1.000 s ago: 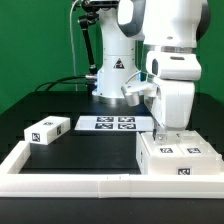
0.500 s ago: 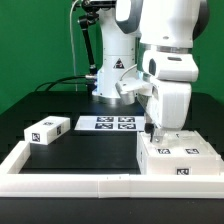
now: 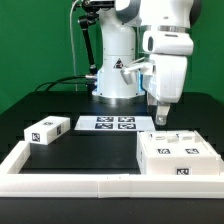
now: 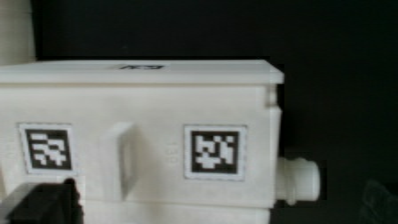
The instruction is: Assemble cabinet
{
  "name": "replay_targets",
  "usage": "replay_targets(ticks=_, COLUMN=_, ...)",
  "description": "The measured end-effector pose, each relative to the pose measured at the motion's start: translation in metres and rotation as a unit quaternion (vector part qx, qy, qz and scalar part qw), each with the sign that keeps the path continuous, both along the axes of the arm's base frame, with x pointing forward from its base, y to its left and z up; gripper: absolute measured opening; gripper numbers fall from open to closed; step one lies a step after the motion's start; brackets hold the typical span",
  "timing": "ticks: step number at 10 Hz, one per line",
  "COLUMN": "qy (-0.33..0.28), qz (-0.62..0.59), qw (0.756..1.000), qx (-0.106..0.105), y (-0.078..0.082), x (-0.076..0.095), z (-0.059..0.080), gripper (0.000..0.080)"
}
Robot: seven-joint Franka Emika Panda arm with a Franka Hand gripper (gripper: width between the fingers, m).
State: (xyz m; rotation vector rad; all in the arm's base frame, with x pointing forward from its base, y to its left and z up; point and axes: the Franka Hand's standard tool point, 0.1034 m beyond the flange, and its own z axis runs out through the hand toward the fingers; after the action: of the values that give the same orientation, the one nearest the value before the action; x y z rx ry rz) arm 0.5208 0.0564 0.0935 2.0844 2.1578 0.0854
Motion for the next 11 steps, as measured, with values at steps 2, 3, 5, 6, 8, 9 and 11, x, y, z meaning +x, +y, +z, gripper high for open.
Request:
replay_targets(ticks=2, qy=-0.002, qz=-0.002, qw=1.0, qx=0.005, y=0.005, x=-0.012, z=-0.002, gripper=0.0797)
replay_targets(ticks=3, qy=-0.001, qz=-0.004, qw=1.0, qx=0.006, y=0.006, x=-0.014, z=-0.003, gripper=0.0797)
replay_targets(ticks=5, qy=0.003, qz=-0.008, qw=1.0, qx=0.006, y=0.006, x=-0.018, z=-0.005, gripper=0.0797)
replay_targets(ticks=6, qy=0.003, qz=-0.014, qw=1.0, qx=0.007, y=0.006, x=-0.018, z=-0.006, gripper=0.0797)
replay_targets(ticks=8, qy=0.002, qz=-0.02, qw=1.0, qx=0.009, y=0.005, x=-0.018, z=-0.006, gripper=0.0797)
replay_targets(ticks=9, qy=-0.008, qz=-0.086, qw=0.996, qx=0.026, y=0.003, x=-0.022, z=-0.009, gripper=0.0797)
replay_targets(ticks=11, qy=-0.01, qz=-0.162, qw=0.986, qx=0.043, y=0.0, x=-0.031, z=-0.017, gripper=0.0797)
